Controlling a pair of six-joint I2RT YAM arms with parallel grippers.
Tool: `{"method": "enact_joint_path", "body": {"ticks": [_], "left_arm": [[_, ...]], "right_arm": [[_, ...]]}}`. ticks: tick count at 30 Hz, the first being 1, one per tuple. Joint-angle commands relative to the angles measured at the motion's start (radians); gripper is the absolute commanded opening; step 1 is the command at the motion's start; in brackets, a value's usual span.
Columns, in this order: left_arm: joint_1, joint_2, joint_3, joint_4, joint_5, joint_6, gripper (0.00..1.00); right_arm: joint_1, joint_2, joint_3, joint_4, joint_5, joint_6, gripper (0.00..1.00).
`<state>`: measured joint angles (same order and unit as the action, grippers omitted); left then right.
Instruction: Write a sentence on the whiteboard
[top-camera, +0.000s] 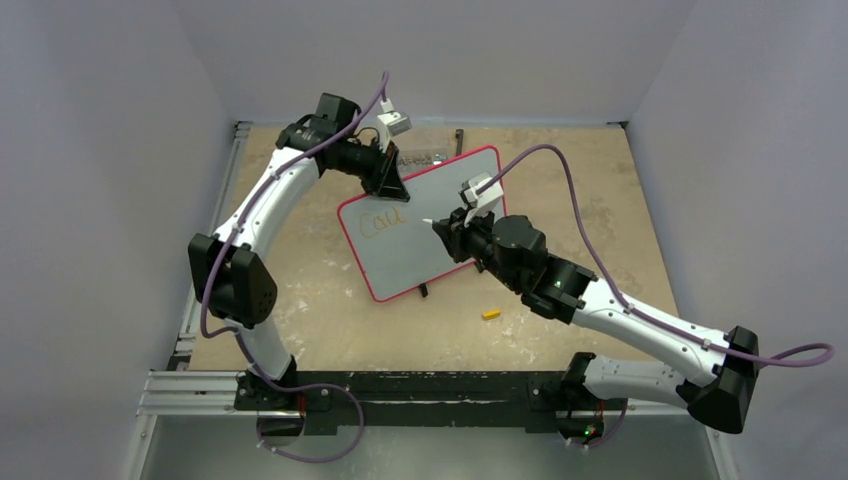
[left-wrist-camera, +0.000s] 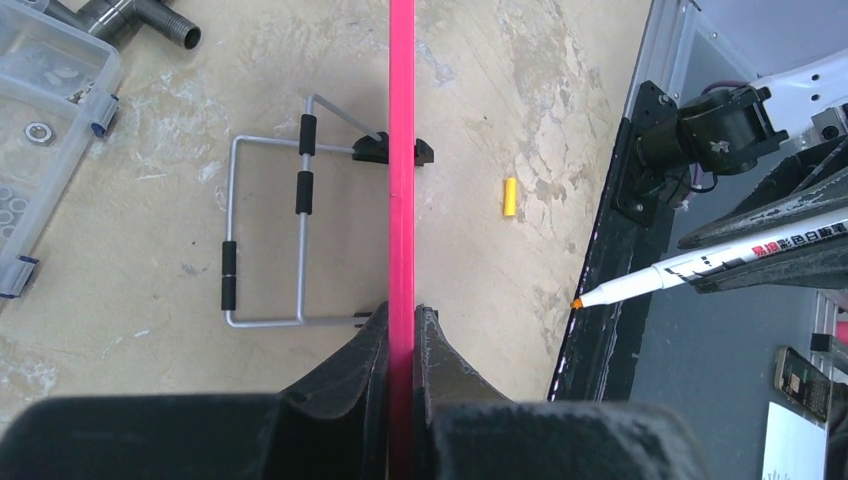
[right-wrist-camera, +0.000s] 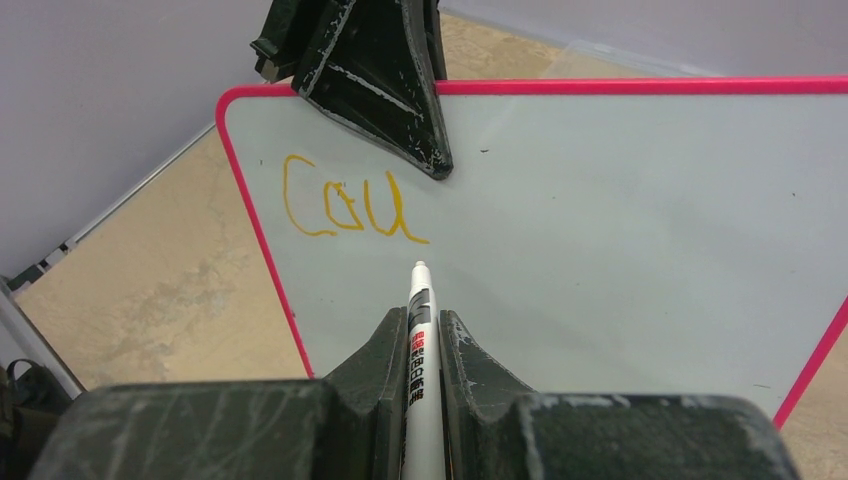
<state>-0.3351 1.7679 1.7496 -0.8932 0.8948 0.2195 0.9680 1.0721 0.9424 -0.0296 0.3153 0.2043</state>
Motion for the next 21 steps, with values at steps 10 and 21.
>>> {"method": "enact_joint_path", "body": {"ticks": [10,21], "left_arm": [[-0.012,0.035,0.079,-0.016,0.141,0.041,0.0],[-0.028,0.048,0.083,0.002,0.114,0.014,0.0]], "right_arm": [[-0.002,-0.036,-0.002,0.062,0.047,-0.046,0.0],[-0.002,0.003,0.0,0.12,0.041,-0.073,0.0]]}}
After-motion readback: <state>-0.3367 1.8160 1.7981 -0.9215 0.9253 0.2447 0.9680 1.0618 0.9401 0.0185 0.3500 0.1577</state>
